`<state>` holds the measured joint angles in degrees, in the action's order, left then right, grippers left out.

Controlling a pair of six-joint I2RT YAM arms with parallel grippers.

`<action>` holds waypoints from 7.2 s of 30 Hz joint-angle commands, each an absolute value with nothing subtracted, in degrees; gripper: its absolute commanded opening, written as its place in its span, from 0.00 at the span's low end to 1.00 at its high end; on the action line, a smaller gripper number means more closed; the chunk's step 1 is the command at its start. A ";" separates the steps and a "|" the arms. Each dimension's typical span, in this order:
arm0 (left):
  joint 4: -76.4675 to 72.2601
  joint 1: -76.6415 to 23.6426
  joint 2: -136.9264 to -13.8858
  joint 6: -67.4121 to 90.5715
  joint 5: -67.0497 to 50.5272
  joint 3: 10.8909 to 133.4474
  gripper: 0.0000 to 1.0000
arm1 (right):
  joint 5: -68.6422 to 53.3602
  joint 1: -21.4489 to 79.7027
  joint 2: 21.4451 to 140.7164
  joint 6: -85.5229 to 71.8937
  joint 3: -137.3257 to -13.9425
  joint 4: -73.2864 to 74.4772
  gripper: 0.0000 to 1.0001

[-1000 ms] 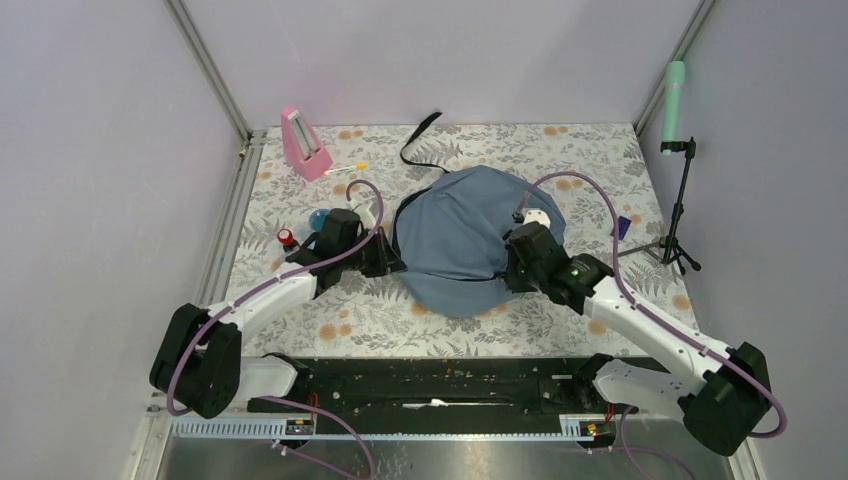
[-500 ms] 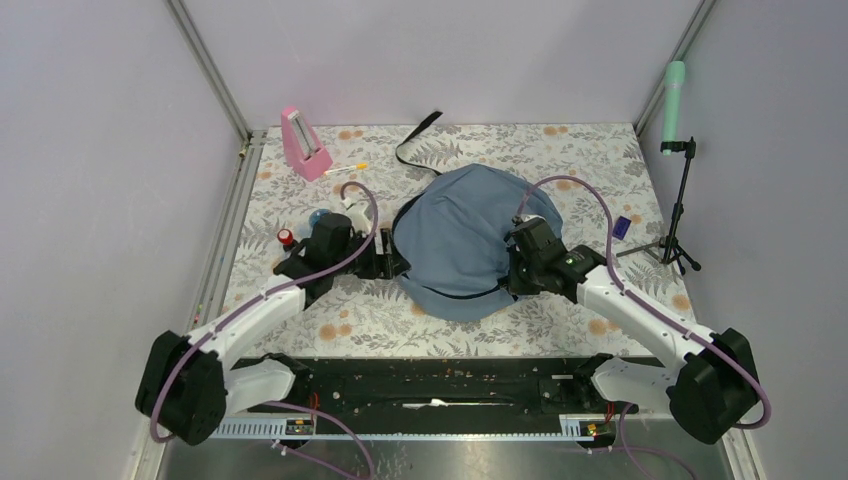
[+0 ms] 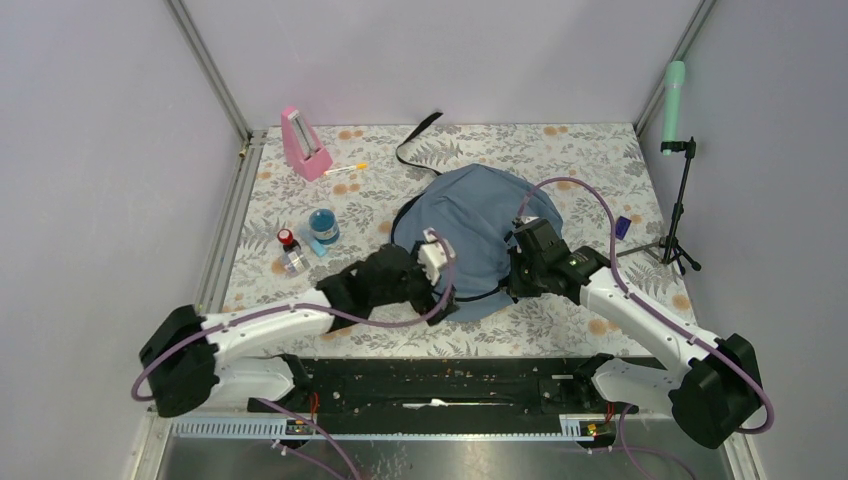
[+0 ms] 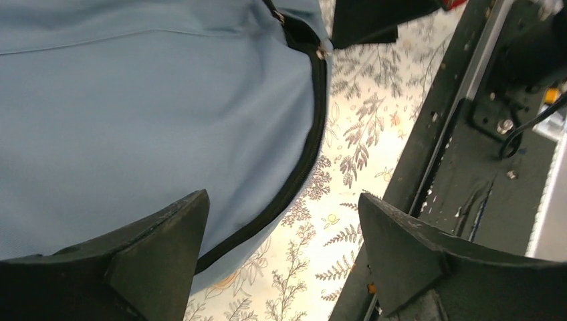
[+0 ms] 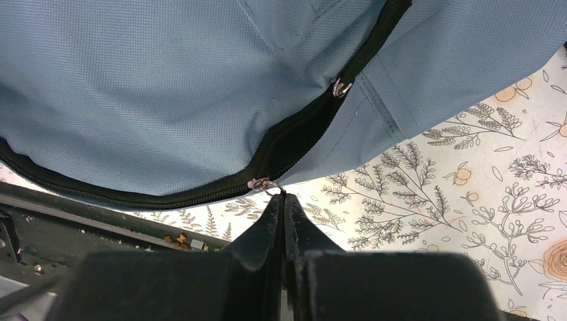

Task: Pack the student bag
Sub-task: Zip the student bag at the center of the board, then unzip the student bag at the center of the board.

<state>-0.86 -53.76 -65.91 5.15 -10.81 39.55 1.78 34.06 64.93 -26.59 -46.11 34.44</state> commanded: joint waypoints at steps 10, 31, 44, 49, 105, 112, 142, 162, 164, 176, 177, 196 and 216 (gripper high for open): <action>-16.03 -62.93 -83.84 -6.75 -0.67 47.22 0.89 | -1.18 33.64 62.17 -27.26 -45.88 36.22 0.00; -15.85 -67.07 -88.37 -4.59 6.76 44.87 0.00 | 3.91 33.61 67.51 -28.44 -49.92 38.27 0.00; -16.30 -68.77 -82.93 -0.17 9.89 34.79 0.00 | 14.09 33.50 74.55 -25.76 -58.09 44.41 0.00; -15.20 -69.27 -80.13 2.29 10.80 32.24 0.00 | 19.01 32.43 76.15 -24.41 -57.92 45.80 0.00; -19.49 -63.91 -83.18 15.08 2.43 42.96 0.73 | -1.41 29.62 71.58 -62.14 -35.63 1.58 0.44; -21.18 -63.63 -86.89 13.16 2.14 45.03 0.78 | -0.86 29.60 71.19 -61.22 -36.67 1.93 0.25; -27.68 -63.80 -91.70 9.51 5.99 41.24 0.00 | 2.90 32.18 68.42 -54.17 -46.53 11.43 0.00; -31.00 -65.70 -90.55 12.25 6.13 35.83 0.00 | 3.49 34.09 79.57 -53.15 -58.73 13.90 0.00; -31.47 -66.31 -90.48 12.67 6.15 35.57 0.00 | 3.45 34.15 80.69 -52.73 -59.82 13.90 0.00; -35.07 -68.93 -87.92 15.34 4.50 31.66 0.00 | 5.24 34.27 89.80 -46.37 -69.89 16.45 0.00; -35.07 -69.18 -87.70 15.44 4.34 31.46 0.00 | 5.43 34.23 90.37 -45.94 -70.67 16.47 0.00; -34.21 -72.15 -81.43 18.11 5.08 26.66 0.00 | 14.07 34.28 100.83 -41.96 -82.46 16.51 0.00; -11.17 -70.08 -72.06 30.94 20.08 41.69 0.84 | 11.84 34.19 78.26 -27.01 -68.00 15.88 0.75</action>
<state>-17.10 -71.57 -71.37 25.08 13.98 35.46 8.82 34.24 84.84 -30.57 -71.83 16.38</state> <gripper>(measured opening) 0.814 0.743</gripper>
